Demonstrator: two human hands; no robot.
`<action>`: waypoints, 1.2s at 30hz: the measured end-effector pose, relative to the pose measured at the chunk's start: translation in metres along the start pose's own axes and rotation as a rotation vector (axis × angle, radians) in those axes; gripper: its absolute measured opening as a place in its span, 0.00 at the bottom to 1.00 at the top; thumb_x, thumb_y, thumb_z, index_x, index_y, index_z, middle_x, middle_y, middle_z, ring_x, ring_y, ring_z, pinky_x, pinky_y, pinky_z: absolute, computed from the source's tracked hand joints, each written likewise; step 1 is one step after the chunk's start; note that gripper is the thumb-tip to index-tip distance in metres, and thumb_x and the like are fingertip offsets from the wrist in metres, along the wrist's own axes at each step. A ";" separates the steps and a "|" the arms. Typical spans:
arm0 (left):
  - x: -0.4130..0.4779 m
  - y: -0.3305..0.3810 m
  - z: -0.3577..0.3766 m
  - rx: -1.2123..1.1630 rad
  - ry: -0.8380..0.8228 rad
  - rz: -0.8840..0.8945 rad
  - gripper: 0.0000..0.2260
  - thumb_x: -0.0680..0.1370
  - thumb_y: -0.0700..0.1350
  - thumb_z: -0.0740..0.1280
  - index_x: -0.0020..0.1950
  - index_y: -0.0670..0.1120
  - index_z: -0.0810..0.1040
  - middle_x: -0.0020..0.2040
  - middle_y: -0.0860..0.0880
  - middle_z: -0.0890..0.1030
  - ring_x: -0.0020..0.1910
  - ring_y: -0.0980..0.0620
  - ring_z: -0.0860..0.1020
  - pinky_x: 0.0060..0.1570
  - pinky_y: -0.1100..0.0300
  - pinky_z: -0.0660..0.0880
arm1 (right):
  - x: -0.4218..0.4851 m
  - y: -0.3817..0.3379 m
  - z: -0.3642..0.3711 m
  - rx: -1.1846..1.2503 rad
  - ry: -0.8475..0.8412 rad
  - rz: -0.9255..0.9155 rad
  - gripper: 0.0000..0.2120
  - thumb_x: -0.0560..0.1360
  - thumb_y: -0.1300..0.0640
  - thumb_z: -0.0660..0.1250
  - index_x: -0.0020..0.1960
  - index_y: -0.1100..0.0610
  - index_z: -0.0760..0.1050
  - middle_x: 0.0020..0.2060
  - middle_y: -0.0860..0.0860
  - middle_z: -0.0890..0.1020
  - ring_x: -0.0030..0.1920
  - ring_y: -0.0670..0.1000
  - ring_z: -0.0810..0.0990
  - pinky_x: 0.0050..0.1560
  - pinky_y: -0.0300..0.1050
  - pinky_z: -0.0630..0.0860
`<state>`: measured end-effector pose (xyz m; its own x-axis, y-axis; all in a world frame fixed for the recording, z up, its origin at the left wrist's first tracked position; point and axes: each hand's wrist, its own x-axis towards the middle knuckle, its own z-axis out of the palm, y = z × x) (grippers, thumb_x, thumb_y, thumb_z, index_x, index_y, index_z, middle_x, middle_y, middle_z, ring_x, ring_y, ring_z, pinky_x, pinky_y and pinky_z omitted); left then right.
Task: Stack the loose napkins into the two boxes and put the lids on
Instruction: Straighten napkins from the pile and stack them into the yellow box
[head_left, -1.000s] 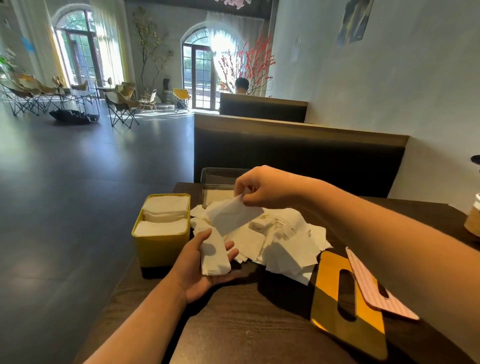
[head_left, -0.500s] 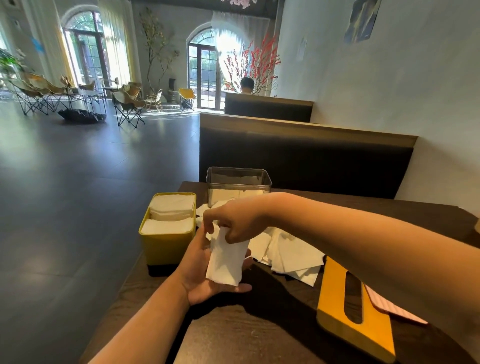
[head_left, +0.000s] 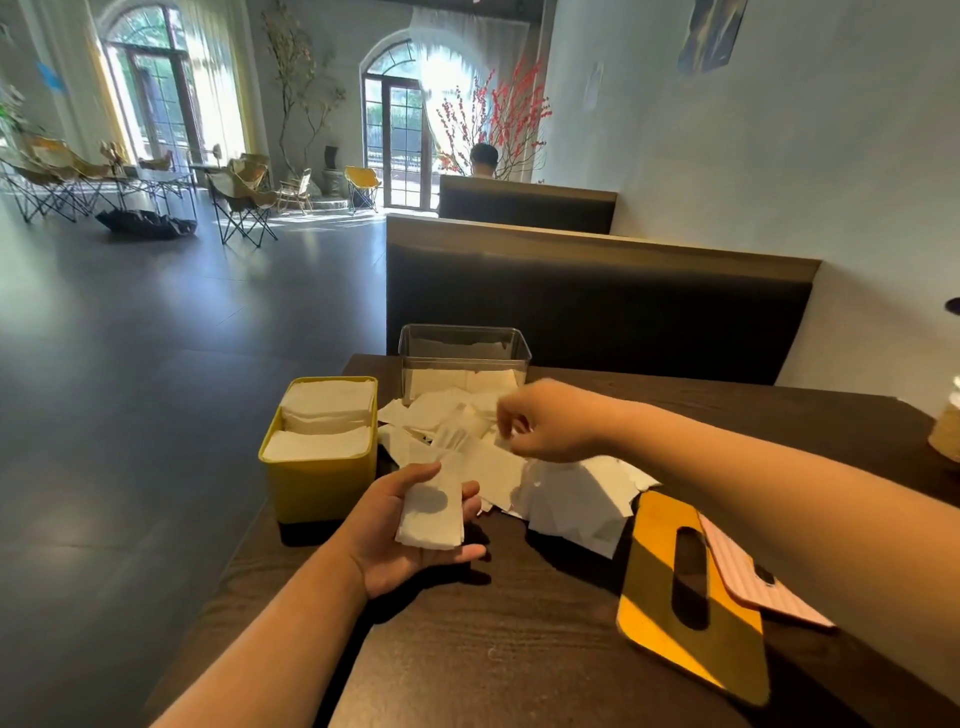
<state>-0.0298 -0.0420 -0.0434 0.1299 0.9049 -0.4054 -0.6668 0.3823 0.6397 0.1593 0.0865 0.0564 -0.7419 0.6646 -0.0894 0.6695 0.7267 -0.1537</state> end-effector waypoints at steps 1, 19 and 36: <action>0.002 -0.001 0.001 0.004 0.011 -0.003 0.22 0.78 0.49 0.70 0.71 0.45 0.75 0.61 0.40 0.85 0.57 0.43 0.83 0.63 0.29 0.75 | -0.012 0.009 0.004 -0.051 -0.062 0.034 0.06 0.79 0.51 0.70 0.56 0.46 0.78 0.47 0.43 0.78 0.47 0.46 0.79 0.50 0.42 0.80; -0.002 -0.008 0.006 0.099 0.087 0.015 0.23 0.81 0.49 0.68 0.76 0.46 0.71 0.61 0.39 0.85 0.63 0.42 0.82 0.62 0.29 0.76 | -0.047 0.044 0.031 -0.287 -0.027 -0.006 0.08 0.78 0.50 0.72 0.54 0.44 0.75 0.51 0.43 0.76 0.54 0.48 0.73 0.56 0.48 0.69; -0.001 -0.017 0.023 0.194 0.087 0.029 0.20 0.80 0.49 0.67 0.72 0.48 0.72 0.59 0.39 0.86 0.63 0.42 0.82 0.57 0.32 0.79 | -0.061 0.045 0.022 -0.094 0.023 -0.025 0.10 0.79 0.48 0.69 0.59 0.49 0.79 0.53 0.46 0.77 0.53 0.48 0.75 0.54 0.48 0.75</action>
<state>-0.0013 -0.0453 -0.0385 0.0428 0.8997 -0.4344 -0.5148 0.3925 0.7622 0.2339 0.0750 0.0331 -0.7578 0.6493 -0.0643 0.6524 0.7553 -0.0621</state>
